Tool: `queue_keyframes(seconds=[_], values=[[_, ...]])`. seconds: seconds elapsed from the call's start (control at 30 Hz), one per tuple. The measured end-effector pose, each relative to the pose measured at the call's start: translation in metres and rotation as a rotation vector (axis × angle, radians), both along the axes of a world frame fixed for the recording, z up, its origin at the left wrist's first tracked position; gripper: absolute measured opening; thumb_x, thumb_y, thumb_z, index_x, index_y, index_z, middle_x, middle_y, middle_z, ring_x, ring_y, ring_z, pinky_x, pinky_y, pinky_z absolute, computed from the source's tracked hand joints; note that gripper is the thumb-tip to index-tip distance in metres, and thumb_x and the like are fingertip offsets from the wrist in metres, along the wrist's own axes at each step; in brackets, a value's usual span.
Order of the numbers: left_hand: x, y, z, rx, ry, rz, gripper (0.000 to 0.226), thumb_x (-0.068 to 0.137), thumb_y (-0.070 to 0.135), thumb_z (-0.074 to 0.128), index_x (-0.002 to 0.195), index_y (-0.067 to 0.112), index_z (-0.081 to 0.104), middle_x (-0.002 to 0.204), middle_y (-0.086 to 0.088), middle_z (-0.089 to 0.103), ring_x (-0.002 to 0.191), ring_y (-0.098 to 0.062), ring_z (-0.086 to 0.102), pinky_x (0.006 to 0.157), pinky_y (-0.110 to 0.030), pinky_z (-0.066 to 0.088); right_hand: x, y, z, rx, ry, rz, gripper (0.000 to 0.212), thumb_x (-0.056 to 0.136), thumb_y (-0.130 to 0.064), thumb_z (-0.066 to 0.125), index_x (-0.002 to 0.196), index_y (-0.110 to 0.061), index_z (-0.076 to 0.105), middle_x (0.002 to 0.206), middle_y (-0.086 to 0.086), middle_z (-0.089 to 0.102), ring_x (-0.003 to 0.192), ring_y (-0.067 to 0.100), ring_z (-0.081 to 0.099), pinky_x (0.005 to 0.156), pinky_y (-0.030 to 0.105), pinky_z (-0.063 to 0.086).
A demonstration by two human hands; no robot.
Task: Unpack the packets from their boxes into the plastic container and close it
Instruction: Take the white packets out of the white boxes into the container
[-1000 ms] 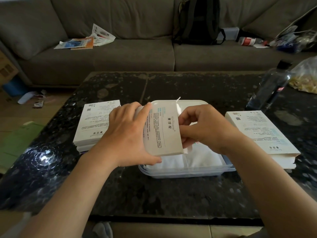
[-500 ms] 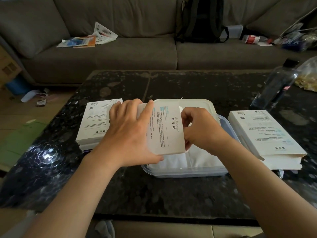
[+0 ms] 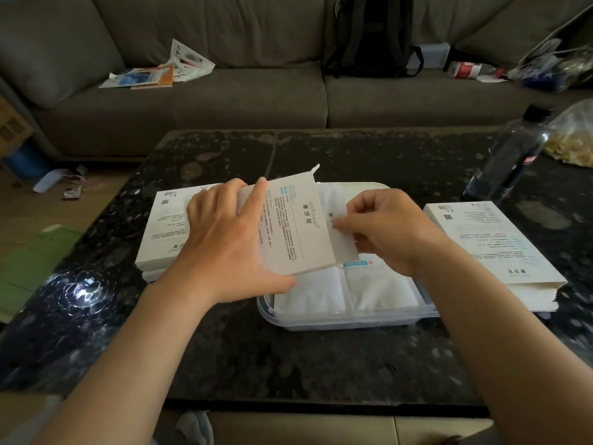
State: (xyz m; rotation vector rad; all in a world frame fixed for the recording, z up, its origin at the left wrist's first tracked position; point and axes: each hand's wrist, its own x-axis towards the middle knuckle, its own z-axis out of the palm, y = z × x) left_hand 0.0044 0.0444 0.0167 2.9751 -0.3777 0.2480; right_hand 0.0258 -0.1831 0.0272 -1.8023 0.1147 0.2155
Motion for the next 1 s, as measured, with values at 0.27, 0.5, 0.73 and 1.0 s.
queue_keyframes(seconds=[0.27, 0.5, 0.73, 1.0], values=[[0.007, 0.014, 0.005, -0.026, 0.012, 0.114, 0.141, 0.046, 0.088, 0.069, 0.154, 0.026, 0.003, 0.153, -0.005, 0.017, 0.143, -0.028, 0.014, 0.118, -0.050, 0.012, 0.000, -0.030, 0.020, 0.184, -0.105, -0.202, 0.028, 0.094, -0.004, 0.066, 0.114, -0.023, 0.057, 0.109, 0.007, 0.071, 0.089, 0.023, 0.077, 0.065, 0.037, 0.063], [0.008, 0.021, 0.006, 0.000, 0.001, 0.176, 0.141, 0.045, 0.090, 0.067, 0.152, 0.026, 0.002, 0.151, -0.006, 0.018, 0.142, -0.030, 0.016, 0.117, -0.051, 0.013, -0.010, -0.057, 0.040, 0.332, -0.140, -0.088, 0.039, 0.098, 0.004, 0.033, 0.091, -0.001, 0.071, 0.098, 0.017, 0.076, 0.089, 0.033, 0.076, 0.065, 0.032, 0.063], [0.008, 0.021, 0.006, -0.008, 0.018, 0.188, 0.142, 0.043, 0.090, 0.067, 0.153, 0.025, 0.003, 0.151, -0.007, 0.019, 0.142, -0.030, 0.014, 0.117, -0.051, 0.012, -0.013, -0.075, 0.042, 0.070, -0.165, 0.120, 0.025, 0.078, -0.018, 0.070, 0.095, 0.000, 0.071, 0.087, 0.021, 0.076, 0.070, 0.028, 0.076, 0.061, 0.032, 0.064], [0.009, 0.021, 0.005, -0.021, 0.014, 0.211, 0.142, 0.043, 0.088, 0.071, 0.152, 0.026, 0.004, 0.150, -0.007, 0.021, 0.142, -0.031, 0.016, 0.117, -0.052, 0.013, -0.010, -0.070, 0.046, -0.276, -0.158, 0.061, 0.022, 0.099, -0.015, 0.061, 0.085, 0.000, 0.068, 0.051, 0.007, 0.060, 0.044, 0.020, 0.057, 0.050, 0.033, 0.053]])
